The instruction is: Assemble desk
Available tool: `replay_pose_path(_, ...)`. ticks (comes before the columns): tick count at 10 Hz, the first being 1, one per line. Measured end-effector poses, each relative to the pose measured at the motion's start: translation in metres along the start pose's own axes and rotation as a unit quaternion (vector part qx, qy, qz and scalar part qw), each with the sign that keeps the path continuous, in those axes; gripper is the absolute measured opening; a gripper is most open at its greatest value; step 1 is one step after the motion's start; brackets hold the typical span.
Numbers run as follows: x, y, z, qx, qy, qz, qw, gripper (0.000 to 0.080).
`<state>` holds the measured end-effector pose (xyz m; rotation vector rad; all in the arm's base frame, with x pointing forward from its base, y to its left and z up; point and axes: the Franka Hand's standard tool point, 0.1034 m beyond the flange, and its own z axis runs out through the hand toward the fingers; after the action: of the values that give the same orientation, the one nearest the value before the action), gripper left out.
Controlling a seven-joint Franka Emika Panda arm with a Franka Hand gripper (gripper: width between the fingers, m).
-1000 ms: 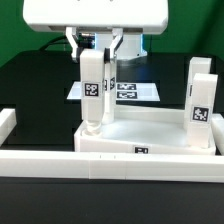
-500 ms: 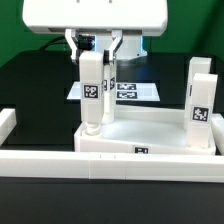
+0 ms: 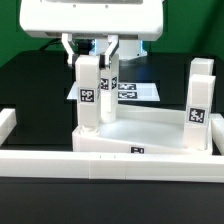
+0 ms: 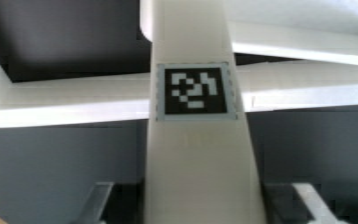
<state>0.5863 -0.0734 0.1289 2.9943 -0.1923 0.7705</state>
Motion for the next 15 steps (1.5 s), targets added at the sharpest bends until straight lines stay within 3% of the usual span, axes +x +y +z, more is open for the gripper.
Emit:
replay_pose_path(6,-0.006,0.010,0.004,-0.041,0.035,-0.007,0.999,0.0290)
replay_pose_path(8,-0.006,0.010,0.004,-0.041,0.035,-0.007,0.999,0.0290)
replay_pose_path(9,-0.006,0.010,0.004,-0.041,0.035,-0.007,0.999,0.0452)
replay_pose_path(10,-0.006,0.010,0.004,-0.041,0.035,-0.007,0.999,0.0452)
replay_pose_path(11,-0.006,0.010,0.004,-0.040,0.034,-0.007,0.999,0.0605)
replay_pose_path(15,0.006,0.008,-0.017,-0.017,0.027,0.002,0.999,0.0646)
